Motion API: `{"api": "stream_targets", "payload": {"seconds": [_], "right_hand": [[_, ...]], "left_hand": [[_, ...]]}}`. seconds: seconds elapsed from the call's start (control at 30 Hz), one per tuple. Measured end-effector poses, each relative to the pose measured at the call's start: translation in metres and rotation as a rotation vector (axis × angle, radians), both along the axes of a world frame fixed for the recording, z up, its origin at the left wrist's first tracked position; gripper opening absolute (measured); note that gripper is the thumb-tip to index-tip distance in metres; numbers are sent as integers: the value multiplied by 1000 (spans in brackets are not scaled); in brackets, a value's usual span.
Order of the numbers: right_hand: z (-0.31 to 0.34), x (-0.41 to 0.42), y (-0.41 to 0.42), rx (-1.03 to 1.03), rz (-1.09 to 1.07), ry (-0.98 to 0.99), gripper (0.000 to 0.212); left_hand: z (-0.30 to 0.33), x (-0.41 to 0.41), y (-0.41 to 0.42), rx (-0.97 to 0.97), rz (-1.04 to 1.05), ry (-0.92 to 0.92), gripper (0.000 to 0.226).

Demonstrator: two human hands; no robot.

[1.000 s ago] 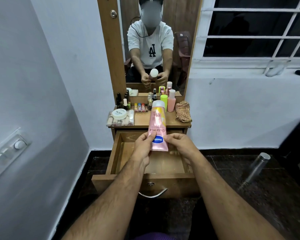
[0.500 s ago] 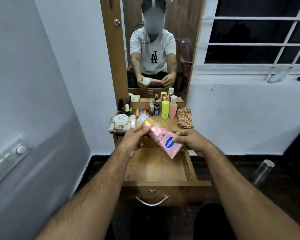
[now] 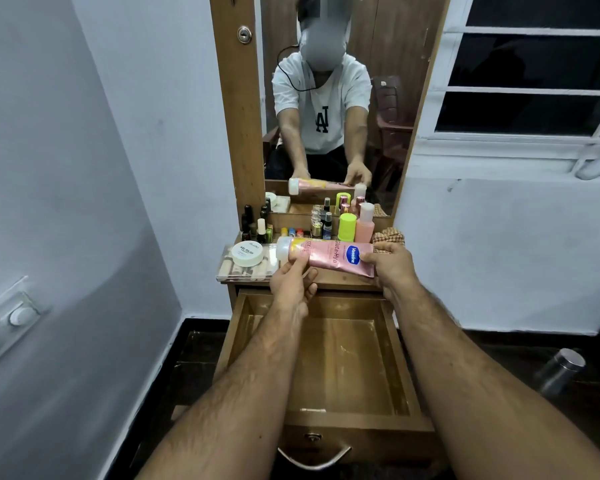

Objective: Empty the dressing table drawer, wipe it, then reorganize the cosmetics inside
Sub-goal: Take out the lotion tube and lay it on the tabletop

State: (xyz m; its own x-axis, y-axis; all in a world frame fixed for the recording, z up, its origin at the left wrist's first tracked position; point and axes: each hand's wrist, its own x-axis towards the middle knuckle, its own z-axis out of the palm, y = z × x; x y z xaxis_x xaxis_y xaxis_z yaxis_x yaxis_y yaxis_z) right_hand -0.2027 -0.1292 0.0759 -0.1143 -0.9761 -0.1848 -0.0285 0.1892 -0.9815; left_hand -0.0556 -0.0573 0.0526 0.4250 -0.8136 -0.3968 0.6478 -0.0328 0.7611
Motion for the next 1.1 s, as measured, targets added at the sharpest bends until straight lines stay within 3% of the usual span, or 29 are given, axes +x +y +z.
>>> {"api": "stream_targets", "payload": {"seconds": [0.23,0.43,0.63,0.77,1.1], "right_hand": [[-25,22,-30,-24,-59,138,22],[-34,28,-42,8,-38,67,16],[-29,22,-34,-71,-23,267,13],[-24,18,-31,-103,4,304,33],[-22,13,-9,-251,61,534,36]], "left_hand": [[-9,-14,-29,66,236,25,19],[-8,-19,-34,78,325,21,28],[-10,-18,-26,109,315,-43,24],[-8,-17,-22,96,274,-59,22],[-3,-19,-11,66,155,-94,32]]}}
